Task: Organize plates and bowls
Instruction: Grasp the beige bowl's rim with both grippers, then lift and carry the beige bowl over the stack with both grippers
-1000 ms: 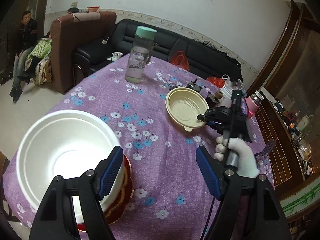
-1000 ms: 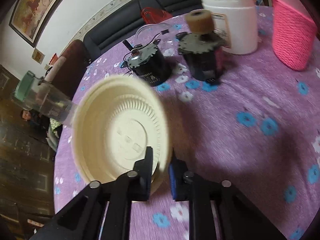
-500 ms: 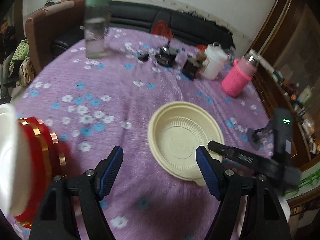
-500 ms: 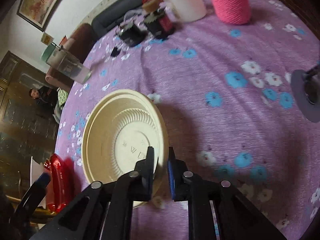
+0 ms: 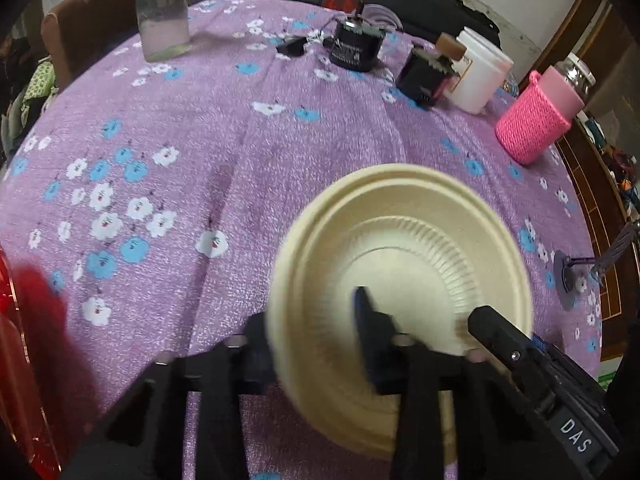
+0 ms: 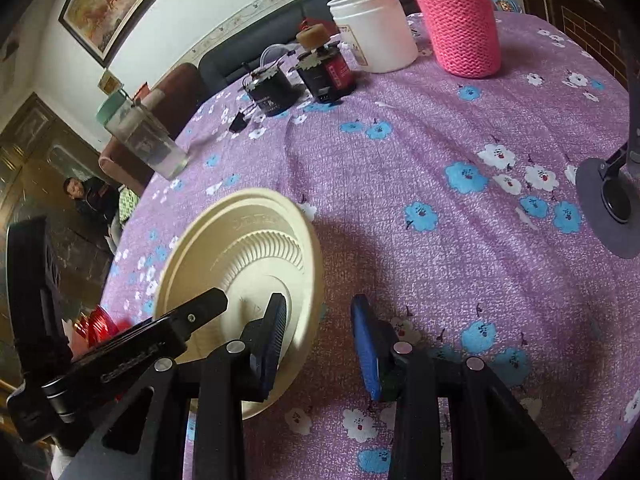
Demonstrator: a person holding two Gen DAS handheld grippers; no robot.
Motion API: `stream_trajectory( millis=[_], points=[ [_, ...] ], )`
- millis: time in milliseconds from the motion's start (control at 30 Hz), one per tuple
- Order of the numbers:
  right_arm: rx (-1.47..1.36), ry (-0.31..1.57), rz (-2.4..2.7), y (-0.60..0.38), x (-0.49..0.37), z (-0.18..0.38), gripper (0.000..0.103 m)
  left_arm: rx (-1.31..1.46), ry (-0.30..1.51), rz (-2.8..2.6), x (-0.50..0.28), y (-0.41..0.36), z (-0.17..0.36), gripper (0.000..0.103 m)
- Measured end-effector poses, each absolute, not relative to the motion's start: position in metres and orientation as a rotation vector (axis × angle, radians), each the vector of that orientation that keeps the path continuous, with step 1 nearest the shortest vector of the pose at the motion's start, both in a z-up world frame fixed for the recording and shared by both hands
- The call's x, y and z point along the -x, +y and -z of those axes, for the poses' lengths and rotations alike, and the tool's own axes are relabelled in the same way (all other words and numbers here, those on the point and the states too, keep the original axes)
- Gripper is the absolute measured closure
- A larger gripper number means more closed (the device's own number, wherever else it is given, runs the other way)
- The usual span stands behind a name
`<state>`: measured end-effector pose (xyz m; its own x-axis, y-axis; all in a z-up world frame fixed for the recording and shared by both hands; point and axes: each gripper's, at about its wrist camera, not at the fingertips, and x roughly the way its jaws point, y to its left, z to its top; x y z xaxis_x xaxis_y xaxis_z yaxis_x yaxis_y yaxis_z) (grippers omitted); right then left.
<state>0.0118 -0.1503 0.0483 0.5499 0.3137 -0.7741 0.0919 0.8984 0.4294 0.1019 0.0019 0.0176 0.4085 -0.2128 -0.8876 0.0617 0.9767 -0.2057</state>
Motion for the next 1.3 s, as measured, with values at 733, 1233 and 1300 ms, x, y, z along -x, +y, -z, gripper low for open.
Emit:
stream_trajectory(
  millis=[733, 1233, 1300],
  points=[
    [-0.414, 0.729, -0.315, -0.081, 0.034, -0.147, 0.087, 0.213, 0.887, 0.173, -0.004, 0.079, -0.140, 0.087],
    [-0.266, 0.822, -0.549, 0.103, 0.038, -0.179, 0.085, 0.268, 0.819, -0.078, 0.049, 0.242, -0.173, 0.079],
    [-0.254, 0.845, -0.548, 0.117, 0.035, -0.172, 0.085, 0.278, 0.840, -0.094, 0.046, 0.255, -0.165, 0.079]
  ],
)
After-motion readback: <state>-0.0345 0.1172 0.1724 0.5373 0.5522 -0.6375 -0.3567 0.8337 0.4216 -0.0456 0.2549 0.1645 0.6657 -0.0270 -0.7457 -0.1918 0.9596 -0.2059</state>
